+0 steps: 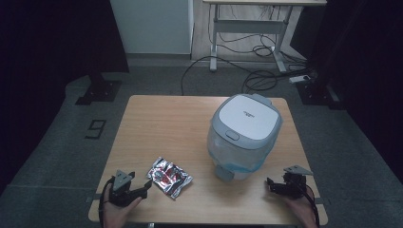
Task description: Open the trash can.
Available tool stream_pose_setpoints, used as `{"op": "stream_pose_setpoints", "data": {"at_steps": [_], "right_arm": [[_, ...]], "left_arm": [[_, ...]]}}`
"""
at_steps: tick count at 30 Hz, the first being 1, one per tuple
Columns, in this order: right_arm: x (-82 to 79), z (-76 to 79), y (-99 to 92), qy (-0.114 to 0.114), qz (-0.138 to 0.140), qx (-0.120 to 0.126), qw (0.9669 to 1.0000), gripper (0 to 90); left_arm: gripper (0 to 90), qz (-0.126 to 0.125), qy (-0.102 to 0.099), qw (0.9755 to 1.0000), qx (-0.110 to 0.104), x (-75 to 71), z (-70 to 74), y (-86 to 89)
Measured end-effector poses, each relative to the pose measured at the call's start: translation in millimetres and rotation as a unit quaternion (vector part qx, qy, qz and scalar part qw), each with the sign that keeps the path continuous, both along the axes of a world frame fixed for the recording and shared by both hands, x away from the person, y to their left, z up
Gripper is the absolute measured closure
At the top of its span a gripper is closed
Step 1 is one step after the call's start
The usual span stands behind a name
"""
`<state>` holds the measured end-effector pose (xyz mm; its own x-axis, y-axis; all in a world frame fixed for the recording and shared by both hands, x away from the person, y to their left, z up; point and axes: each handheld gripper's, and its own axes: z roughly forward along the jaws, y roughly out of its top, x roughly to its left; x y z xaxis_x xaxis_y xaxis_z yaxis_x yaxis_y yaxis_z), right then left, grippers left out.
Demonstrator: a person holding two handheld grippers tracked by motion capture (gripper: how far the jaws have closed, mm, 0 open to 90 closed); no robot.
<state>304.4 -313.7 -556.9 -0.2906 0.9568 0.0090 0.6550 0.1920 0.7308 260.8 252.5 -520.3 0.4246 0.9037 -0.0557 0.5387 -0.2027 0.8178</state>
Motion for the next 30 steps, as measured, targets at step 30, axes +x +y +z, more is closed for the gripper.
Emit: {"op": "stream_pose_setpoints", "data": {"at_steps": [30], "right_arm": [[-24.3, 28.5, -8.8, -0.027, 0.02, 0.044, 0.9985, 27.9]], "left_arm": [[21.7, 0.011, -0.002, 0.9999, 0.013, 7.5, -3.8, -1.7]]}}
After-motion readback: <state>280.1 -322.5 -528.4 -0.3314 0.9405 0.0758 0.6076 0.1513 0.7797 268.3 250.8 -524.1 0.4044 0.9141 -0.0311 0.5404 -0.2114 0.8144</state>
